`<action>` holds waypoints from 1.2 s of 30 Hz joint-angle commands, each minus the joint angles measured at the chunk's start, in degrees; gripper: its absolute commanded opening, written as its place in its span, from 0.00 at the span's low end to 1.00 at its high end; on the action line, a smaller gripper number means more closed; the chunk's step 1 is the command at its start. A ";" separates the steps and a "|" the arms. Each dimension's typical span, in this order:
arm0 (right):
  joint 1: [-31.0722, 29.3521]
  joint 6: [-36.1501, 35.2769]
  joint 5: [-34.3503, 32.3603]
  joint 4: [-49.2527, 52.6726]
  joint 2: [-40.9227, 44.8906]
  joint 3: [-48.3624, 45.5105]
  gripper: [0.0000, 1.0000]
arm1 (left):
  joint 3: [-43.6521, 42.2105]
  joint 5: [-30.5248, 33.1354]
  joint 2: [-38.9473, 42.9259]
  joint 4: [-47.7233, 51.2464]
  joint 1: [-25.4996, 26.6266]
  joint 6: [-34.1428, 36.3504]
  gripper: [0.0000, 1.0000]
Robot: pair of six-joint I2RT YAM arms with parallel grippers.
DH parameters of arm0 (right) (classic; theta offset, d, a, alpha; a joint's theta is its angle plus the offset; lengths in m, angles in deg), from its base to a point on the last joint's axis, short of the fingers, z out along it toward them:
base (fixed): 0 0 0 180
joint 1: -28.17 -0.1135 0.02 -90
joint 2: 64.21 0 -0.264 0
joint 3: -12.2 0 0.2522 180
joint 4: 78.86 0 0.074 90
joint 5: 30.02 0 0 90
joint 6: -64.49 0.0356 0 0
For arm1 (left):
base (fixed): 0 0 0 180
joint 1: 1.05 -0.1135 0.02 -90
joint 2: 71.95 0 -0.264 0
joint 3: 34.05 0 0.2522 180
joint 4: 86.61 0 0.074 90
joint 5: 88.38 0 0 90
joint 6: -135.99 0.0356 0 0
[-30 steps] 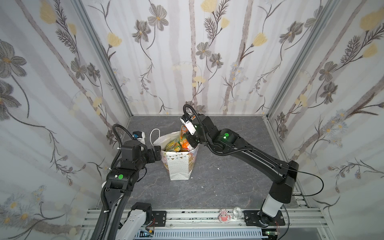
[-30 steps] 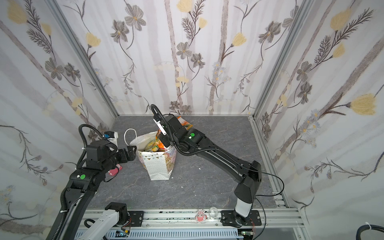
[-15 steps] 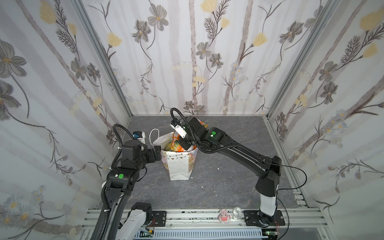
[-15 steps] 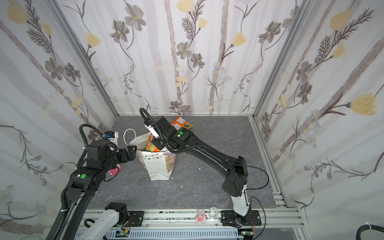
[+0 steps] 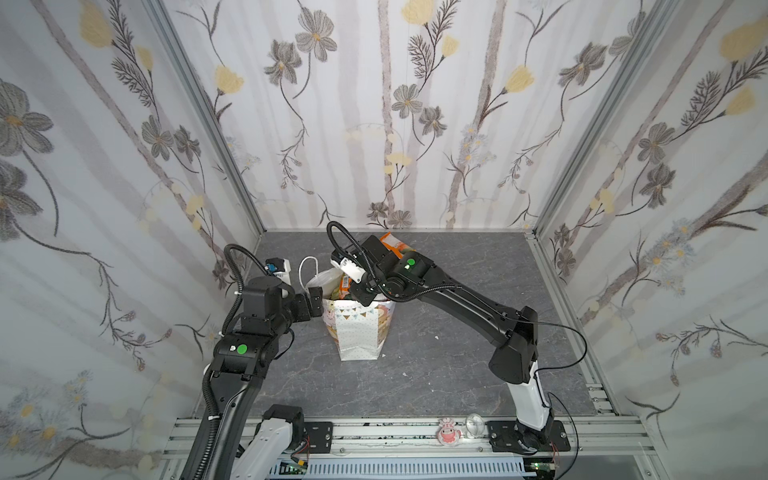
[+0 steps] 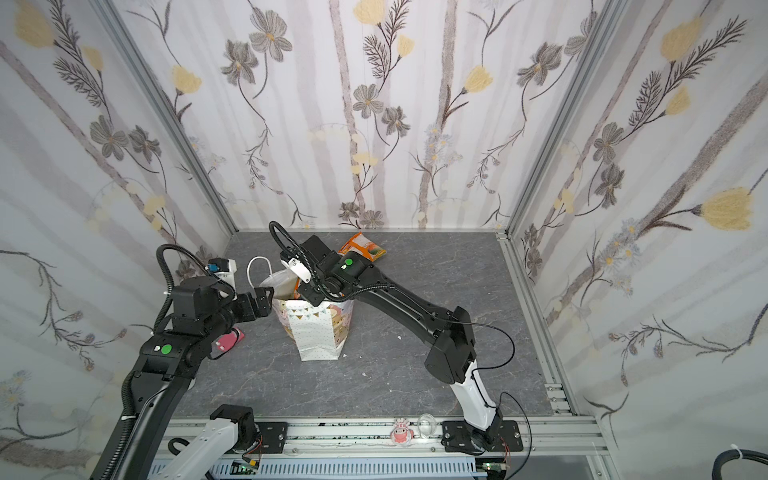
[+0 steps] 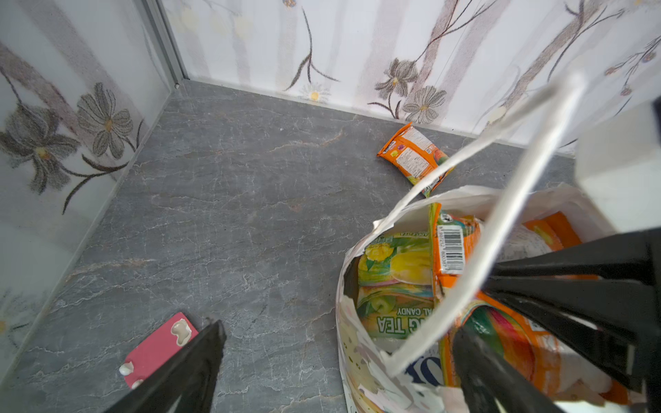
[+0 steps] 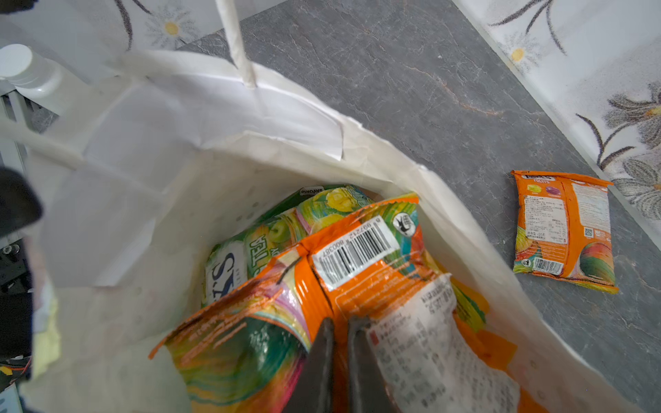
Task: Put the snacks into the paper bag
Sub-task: 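Push the orange pack deeper into the paper bag with the right gripper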
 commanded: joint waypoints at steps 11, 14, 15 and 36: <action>3.27 0.95 0.47 3.28 1.13 5.55 0.10 | 1.55 -0.13 -1.29 -2.02 -0.14 1.43 1.00; 3.71 0.23 1.28 6.57 -1.12 7.46 0.06 | 1.54 -0.48 -1.53 -1.93 -0.14 1.50 1.00; 3.53 -0.22 1.92 7.38 -1.89 8.28 0.06 | 1.47 -0.57 -1.37 -1.99 -0.12 1.51 1.00; 0.23 -4.15 0.23 12.20 -11.70 15.85 0.07 | -0.24 -0.34 1.14 -2.57 -0.18 1.94 1.00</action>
